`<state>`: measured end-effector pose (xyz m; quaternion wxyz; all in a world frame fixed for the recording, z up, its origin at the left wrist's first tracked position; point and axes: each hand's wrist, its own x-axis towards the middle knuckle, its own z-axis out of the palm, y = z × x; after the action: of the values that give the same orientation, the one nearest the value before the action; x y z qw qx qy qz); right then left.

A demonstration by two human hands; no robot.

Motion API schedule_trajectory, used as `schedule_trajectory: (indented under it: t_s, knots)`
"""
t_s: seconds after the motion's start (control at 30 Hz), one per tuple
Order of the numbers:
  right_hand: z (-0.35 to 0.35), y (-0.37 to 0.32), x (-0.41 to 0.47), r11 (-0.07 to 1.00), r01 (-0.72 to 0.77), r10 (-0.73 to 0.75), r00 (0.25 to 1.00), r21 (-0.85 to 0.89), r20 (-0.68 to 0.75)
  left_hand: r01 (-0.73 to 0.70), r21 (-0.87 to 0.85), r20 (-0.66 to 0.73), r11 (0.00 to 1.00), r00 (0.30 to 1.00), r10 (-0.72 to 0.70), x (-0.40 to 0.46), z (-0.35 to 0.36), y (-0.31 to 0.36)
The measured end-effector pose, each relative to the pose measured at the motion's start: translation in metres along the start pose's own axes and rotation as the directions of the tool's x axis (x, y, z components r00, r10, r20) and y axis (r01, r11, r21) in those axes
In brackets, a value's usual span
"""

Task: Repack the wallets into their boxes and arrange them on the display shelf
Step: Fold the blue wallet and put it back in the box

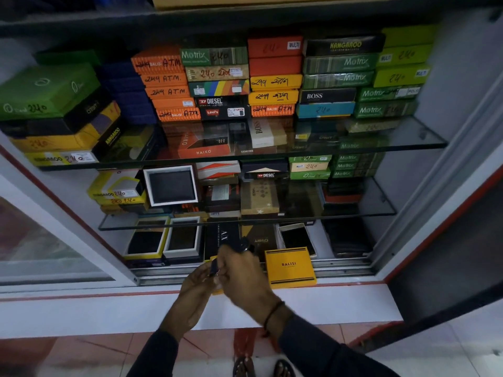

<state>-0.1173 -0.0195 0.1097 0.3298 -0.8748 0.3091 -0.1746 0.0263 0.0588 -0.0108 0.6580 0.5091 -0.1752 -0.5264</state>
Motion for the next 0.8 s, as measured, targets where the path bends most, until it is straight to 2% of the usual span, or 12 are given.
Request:
schedule_trajectory:
  t_s: [0.1,0.17,0.27,0.4,0.47,0.5,0.6,0.67,0.8]
  knots:
    - [-0.028,0.029,0.016,0.988,-0.101,0.105,0.994,0.114,-0.026,0.009,-0.073,0.005,0.997,1.0,-0.009,-0.005,-0.017,0.006]
    - [-0.056,0.051,0.026,0.945,-0.175,0.184,0.983,0.276,-0.01,0.007,-0.097,0.032,0.995,0.999,-0.004,-0.01,-0.02,0.011]
    - [-0.086,0.075,0.032,0.799,-0.28,0.241,0.96,0.531,0.144,0.056,-0.143,0.146,0.988,0.989,-0.035,-0.017,-0.014,0.02]
    - [-0.068,0.099,0.039,0.72,-0.435,0.377,0.9,0.541,0.221,0.091,-0.169,0.274,0.981,0.961,-0.042,-0.02,0.018,0.025]
    - [-0.042,0.107,0.039,0.691,-0.459,0.329,0.888,0.559,0.322,0.074,-0.111,0.346,0.991,0.938,-0.031,-0.019,0.038,0.025]
    - [-0.027,0.111,0.036,0.636,-0.46,0.285,0.886,0.62,0.365,0.074,-0.099,0.37,0.992,0.929,-0.032,-0.018,0.045,0.022]
    - [-0.009,0.112,0.027,0.255,-0.506,0.371,0.838,0.824,0.4,0.107,-0.141,0.3,0.984,0.952,-0.06,-0.017,0.045,0.019]
    - [-0.012,0.119,0.024,0.219,-0.508,0.384,0.83,0.833,0.405,0.071,-0.064,0.253,0.995,0.966,-0.053,-0.014,0.036,0.024]
    - [-0.024,0.131,0.02,0.239,-0.62,0.318,0.777,0.747,0.543,0.069,0.185,0.15,0.98,0.984,-0.097,-0.01,0.021,0.043]
